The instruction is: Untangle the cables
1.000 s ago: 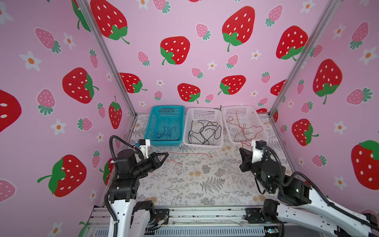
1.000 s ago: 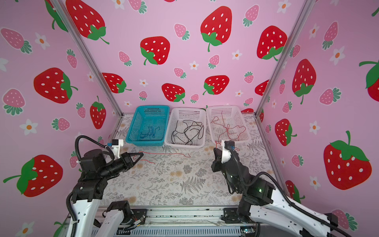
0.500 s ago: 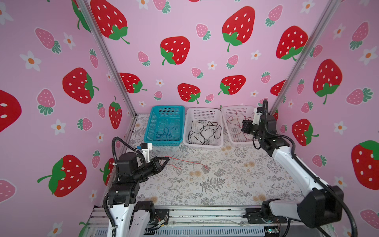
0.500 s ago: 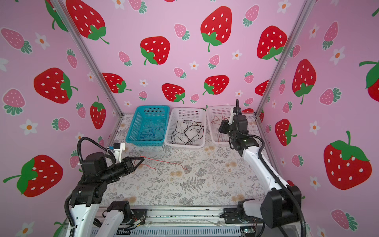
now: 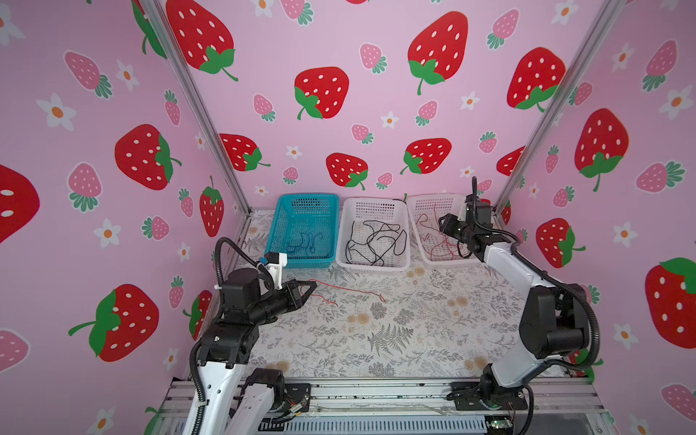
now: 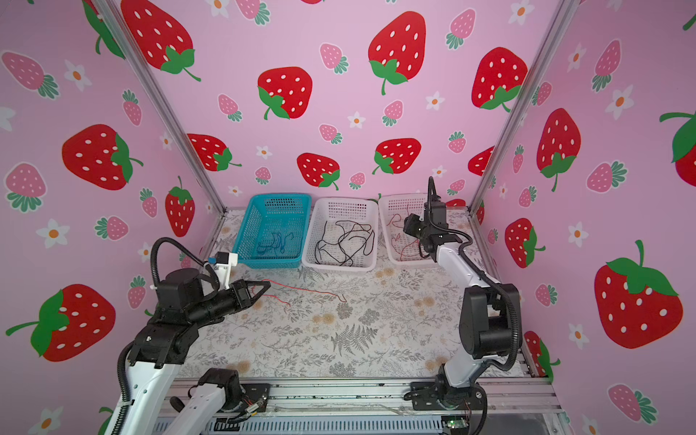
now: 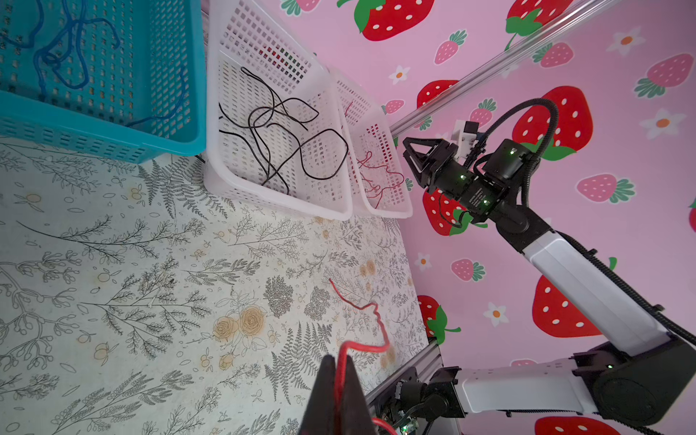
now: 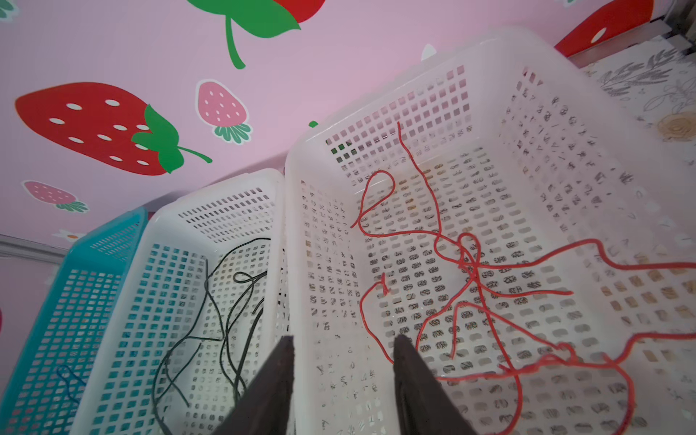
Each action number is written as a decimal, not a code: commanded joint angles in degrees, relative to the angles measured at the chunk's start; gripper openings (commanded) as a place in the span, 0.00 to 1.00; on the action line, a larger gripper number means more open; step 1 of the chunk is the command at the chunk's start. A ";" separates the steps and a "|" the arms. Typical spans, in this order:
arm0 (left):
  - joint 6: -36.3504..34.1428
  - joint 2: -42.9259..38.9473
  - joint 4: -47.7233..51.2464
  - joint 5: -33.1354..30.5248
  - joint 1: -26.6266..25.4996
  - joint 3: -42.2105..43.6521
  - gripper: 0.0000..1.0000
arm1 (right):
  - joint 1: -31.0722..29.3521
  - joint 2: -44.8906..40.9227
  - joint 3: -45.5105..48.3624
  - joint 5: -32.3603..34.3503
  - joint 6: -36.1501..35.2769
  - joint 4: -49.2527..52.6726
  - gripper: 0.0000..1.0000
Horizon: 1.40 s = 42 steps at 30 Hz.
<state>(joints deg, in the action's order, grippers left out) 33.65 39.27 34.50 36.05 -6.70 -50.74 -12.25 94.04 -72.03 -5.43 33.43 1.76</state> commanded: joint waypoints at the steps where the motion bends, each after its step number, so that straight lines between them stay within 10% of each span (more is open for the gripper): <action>1: -2.29 3.80 -2.59 -4.63 -4.16 -5.70 0.00 | 0.11 -4.73 -0.49 2.00 0.84 -0.43 0.56; 13: -11.24 33.59 1.01 -15.29 -20.39 -37.03 0.00 | -0.66 -33.28 18.55 4.47 4.17 -1.48 0.76; 26: -18.07 79.50 18.79 -16.11 -25.08 -99.27 0.00 | -0.70 -64.95 34.62 11.22 5.00 7.71 0.83; 42: -4.93 102.40 -16.66 -15.61 -30.06 -104.85 0.00 | -1.75 -77.83 37.61 5.42 4.32 13.63 0.83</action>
<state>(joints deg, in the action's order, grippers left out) 26.79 139.33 26.55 21.32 -35.55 -152.77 -13.63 17.32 -34.30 0.95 38.04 14.85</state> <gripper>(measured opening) 0.055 0.831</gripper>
